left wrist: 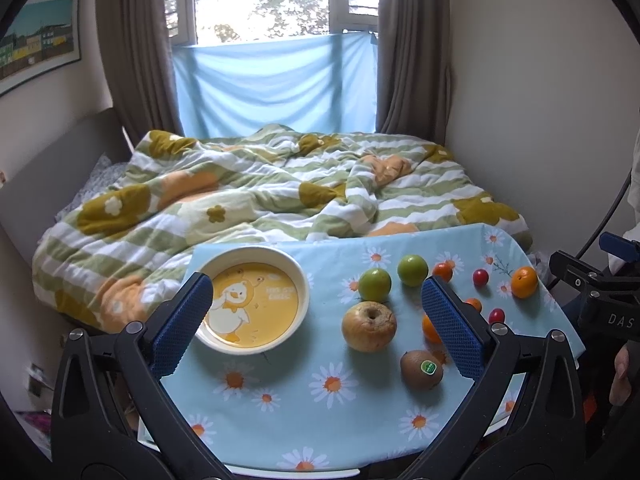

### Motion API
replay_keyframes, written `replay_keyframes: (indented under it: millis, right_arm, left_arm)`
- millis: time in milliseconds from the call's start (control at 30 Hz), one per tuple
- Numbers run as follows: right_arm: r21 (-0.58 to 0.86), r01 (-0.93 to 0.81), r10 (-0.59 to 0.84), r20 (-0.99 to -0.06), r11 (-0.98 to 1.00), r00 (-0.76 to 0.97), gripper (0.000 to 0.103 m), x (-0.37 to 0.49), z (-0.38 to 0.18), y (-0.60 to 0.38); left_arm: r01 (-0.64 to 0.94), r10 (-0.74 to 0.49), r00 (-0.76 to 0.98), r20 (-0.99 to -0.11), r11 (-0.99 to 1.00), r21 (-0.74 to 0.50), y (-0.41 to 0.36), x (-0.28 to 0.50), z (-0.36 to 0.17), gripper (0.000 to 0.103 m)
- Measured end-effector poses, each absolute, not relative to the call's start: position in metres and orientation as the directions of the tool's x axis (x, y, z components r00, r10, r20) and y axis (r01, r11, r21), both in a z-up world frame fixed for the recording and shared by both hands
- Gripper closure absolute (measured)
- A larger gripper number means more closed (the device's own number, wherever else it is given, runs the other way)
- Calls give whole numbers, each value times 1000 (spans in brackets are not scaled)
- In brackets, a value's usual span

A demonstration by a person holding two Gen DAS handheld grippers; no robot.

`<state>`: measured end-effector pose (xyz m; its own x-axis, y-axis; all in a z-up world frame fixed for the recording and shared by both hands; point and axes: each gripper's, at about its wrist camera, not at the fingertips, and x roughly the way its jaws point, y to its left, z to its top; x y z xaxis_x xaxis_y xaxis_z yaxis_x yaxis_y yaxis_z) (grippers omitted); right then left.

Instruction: Organize fruits

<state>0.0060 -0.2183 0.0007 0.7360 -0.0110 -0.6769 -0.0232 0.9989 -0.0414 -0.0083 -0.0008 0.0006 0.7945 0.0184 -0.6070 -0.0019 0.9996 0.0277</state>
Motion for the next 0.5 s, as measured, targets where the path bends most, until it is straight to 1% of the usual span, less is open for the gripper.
replay_keyframes:
  millis: [500]
  right_arm:
    - [-42,-23,-11,-674,999,739,0,5,1,-219]
  left_arm:
    - [-3,19,798,-603,1000,27,1,-10,4,0]
